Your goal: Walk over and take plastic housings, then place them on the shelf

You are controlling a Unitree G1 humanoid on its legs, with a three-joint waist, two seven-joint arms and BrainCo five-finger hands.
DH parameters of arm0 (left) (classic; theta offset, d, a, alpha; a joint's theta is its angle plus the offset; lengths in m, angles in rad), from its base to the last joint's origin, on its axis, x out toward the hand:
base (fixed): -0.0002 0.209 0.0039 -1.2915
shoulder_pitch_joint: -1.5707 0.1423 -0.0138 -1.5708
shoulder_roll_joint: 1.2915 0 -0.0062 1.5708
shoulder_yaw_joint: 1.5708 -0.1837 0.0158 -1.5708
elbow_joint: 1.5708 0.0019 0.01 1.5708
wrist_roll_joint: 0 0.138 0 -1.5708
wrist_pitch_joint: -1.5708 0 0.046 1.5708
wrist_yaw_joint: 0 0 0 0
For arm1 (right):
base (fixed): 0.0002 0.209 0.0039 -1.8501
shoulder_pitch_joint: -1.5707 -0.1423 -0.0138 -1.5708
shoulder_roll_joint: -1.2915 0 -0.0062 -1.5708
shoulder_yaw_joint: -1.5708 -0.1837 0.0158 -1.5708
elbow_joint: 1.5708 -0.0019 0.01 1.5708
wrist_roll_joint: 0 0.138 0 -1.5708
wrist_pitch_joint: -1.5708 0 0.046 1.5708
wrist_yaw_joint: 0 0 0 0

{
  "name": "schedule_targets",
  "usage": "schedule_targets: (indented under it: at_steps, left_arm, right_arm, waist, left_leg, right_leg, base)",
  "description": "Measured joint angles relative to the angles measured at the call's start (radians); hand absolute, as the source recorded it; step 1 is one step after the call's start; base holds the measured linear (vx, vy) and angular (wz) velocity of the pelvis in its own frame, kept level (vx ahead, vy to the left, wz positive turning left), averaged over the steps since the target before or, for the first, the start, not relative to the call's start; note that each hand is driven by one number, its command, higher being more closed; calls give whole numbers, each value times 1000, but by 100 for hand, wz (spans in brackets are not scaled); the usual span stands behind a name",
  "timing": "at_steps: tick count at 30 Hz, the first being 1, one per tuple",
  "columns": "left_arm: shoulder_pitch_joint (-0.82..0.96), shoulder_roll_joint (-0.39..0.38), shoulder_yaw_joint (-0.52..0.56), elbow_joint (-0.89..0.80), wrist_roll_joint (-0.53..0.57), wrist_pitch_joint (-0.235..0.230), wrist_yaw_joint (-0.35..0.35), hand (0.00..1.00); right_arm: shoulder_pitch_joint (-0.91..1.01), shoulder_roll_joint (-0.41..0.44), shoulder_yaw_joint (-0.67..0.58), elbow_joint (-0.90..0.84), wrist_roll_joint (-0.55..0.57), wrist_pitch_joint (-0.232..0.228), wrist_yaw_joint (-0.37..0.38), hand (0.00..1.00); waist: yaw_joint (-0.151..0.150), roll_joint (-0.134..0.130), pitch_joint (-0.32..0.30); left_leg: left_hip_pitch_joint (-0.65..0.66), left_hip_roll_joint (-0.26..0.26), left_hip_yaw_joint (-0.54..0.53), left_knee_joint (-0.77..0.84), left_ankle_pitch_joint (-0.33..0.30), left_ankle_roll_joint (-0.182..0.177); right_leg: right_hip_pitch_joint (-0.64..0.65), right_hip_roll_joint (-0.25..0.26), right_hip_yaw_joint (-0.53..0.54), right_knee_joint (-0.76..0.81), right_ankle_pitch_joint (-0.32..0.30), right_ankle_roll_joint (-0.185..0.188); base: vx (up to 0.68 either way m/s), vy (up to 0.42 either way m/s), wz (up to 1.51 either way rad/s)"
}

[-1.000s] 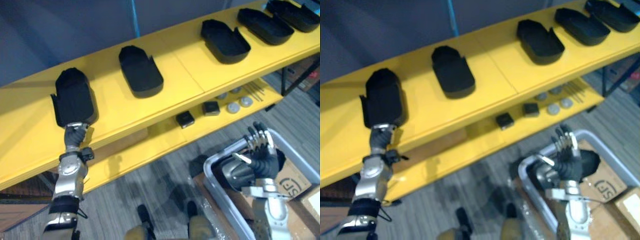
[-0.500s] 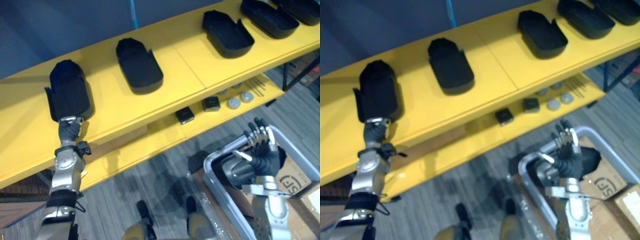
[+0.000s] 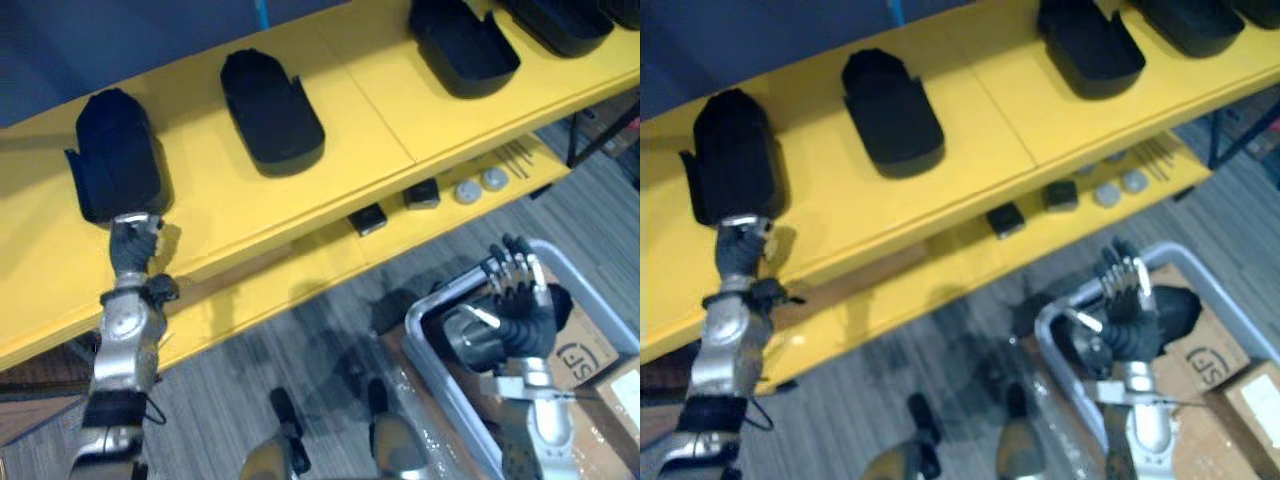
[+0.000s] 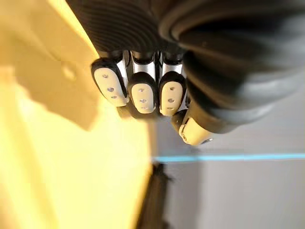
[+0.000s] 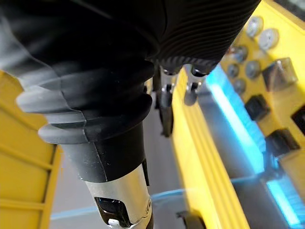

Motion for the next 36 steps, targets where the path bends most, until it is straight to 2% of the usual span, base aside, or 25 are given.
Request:
schedule_targets:
  at_steps: [1,2,3,5,7,10,15,19,21,23,26,36]
  left_arm:
    - [40,-17,-8,-39,0,4,-12,100]
    - [305,-98,-7,-272,-2,24,-171,100]
    - [325,-99,-6,-290,-2,23,-190,0]
    - [336,-105,-3,-291,-3,23,-205,0]
    - [353,-139,21,-313,-1,25,-210,0]
    - [361,-217,88,-384,10,-14,-179,0]
    - [360,-225,91,-386,69,-16,-132,0]
    - [345,-263,93,-321,168,-30,36,0]
    - [340,-284,97,-285,208,-69,154,0]
    - [337,-303,101,-285,236,-107,210,0]
    - [327,-306,108,-287,353,-165,280,0]
    - [292,-311,146,-288,361,-171,300,0]
  right_arm:
    - [12,7,0,-1,0,-3,-2,0]
    - [50,18,-2,-2,0,-20,-21,0]
    - [48,22,-2,-2,0,-23,-22,0]
    - [48,27,-1,-1,0,-24,-31,0]
    - [39,33,-1,-1,0,-25,-45,0]
    - [20,60,19,23,-23,-60,-140,0]
    - [-49,66,39,76,-67,-65,-217,0]
    - [-73,69,37,127,-98,-64,-260,0]
    - [-69,76,28,146,-95,-64,-261,0]
    - [-68,77,20,150,-90,-64,-261,0]
    - [-71,78,18,151,-88,-61,-259,0]
    - [-110,84,-3,168,-104,-36,-259,0]
  waist:
    - [7,3,-2]
    - [66,28,-47]
    - [74,38,-60]
    - [89,51,-85]
    - [89,54,-100]
    - [93,30,-151]
    - [119,18,-170]
    - [117,15,-173]
    - [116,6,-178]
    - [114,-3,-186]
    - [114,-15,-199]
    - [113,-18,-210]
  left_leg:
    - [5,-1,-7,0,-1,1]
    - [22,-7,-46,-4,-7,3]
    - [23,-9,-62,-4,-6,3]
    - [23,-10,-64,-4,-5,3]
    - [25,-13,-84,-4,-4,1]
    - [21,-13,-118,-5,-3,-1]
    - [23,-15,-131,-5,-1,-3]
    - [25,-17,-137,-5,1,-1]
    - [26,-17,-137,-5,3,-2]
    - [27,-19,-136,-5,3,-2]
    - [30,-19,-135,-5,3,-2]
    - [35,-16,-116,-5,2,-2]
  right_leg:
    - [13,0,-8,-6,-1,-2]
    - [67,-5,-57,-43,-14,-7]
    - [79,-6,-66,-47,-14,-7]
    - [82,-7,-74,-49,-11,-4]
    - [107,-7,-96,-69,-3,4]
    - [133,-3,-141,-99,1,2]
    - [142,-4,-150,-95,1,1]
    - [148,-8,-157,-95,1,1]
    - [148,-7,-157,-94,1,1]
    - [148,-7,-157,-93,1,1]
    - [151,-7,-156,-93,1,1]
    - [143,-9,-142,-98,-3,-6]
  base:
    - [42,-30,65]
    - [37,-30,66]
    - [31,-32,63]
    - [19,-24,13]
    - [30,-34,19]
    - [30,-50,30]
    - [12,-10,11]
    - [-2,2,4]
    - [0,0,0]
    - [0,0,0]
    - [0,0,0]
    - [-16,6,-4]
